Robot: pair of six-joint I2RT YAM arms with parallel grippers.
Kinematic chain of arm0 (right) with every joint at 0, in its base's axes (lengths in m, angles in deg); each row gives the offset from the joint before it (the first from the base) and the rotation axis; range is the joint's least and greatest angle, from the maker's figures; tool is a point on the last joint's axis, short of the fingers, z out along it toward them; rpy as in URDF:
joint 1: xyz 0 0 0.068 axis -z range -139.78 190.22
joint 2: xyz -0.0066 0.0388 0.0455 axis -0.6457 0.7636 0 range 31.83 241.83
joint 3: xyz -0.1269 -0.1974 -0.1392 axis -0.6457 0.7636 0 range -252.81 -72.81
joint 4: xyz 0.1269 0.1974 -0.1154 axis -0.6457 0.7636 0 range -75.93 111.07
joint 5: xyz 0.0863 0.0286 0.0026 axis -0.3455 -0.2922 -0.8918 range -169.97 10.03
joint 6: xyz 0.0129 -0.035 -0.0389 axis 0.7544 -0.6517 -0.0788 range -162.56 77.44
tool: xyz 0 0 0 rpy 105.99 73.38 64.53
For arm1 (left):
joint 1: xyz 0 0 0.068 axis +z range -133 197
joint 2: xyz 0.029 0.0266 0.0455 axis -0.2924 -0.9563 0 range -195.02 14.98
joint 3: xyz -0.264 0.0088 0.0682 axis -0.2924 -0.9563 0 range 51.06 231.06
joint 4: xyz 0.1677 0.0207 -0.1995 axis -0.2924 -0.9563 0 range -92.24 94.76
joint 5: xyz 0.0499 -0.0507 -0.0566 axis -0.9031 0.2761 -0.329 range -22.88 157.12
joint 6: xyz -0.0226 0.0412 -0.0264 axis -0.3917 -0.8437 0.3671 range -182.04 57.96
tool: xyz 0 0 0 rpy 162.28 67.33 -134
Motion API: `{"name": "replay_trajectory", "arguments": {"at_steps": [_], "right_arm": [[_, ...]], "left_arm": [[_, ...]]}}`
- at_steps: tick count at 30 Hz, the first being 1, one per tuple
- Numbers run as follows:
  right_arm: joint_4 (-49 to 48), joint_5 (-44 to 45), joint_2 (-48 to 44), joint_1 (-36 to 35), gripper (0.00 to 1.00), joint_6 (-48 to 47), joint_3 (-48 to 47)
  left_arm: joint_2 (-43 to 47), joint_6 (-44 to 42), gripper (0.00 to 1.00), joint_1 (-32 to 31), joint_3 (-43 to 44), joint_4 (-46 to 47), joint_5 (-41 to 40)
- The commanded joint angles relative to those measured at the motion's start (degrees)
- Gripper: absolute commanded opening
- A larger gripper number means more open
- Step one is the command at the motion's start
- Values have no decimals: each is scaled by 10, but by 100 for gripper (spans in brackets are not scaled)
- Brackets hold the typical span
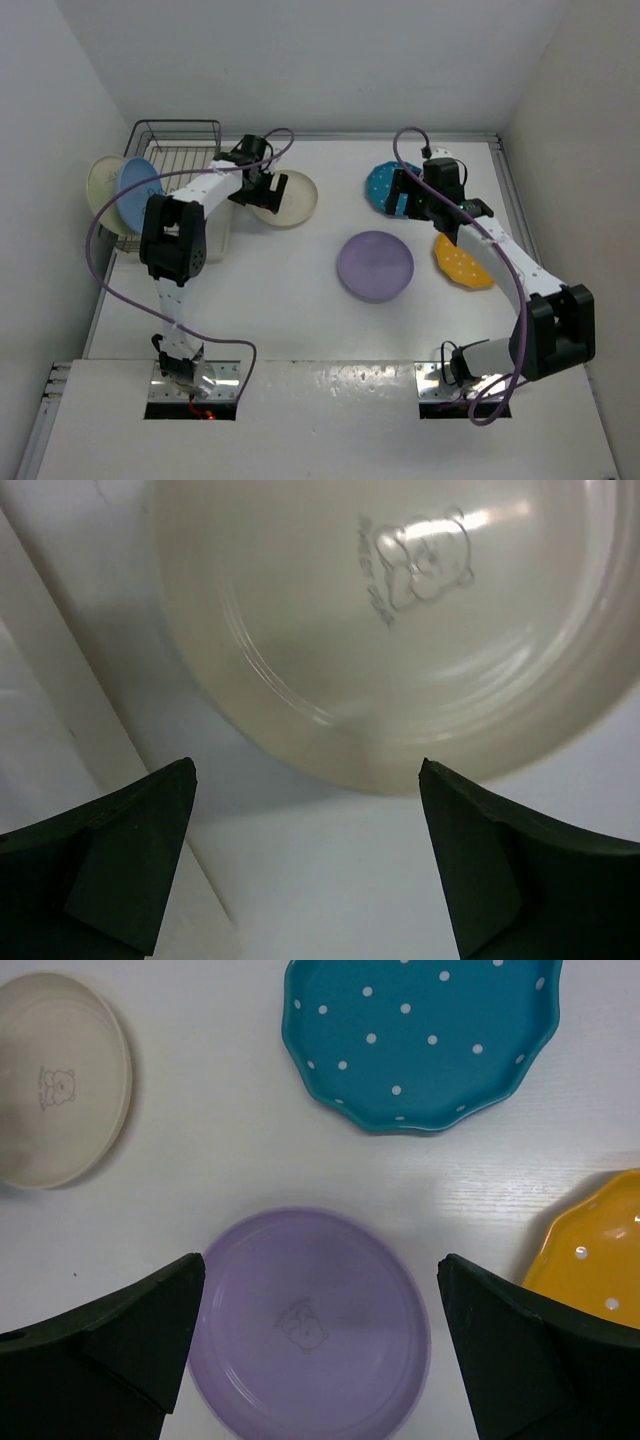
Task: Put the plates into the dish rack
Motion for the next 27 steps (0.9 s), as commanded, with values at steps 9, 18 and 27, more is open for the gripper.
{"name": "replay_trajectory", "arguments": {"at_steps": [9,18,27], "right_arm": [[3,11,-26,3,100,-3,0],[-4,-3,1,3,100,6,-25],[-15,-3,-20,3,100,8,-10]], "left_arm": [[-124,73,92,32,85,51,1],[-117,68,0,43,85,51,46],[-2,-35,0,43,221,-24,79]]}}
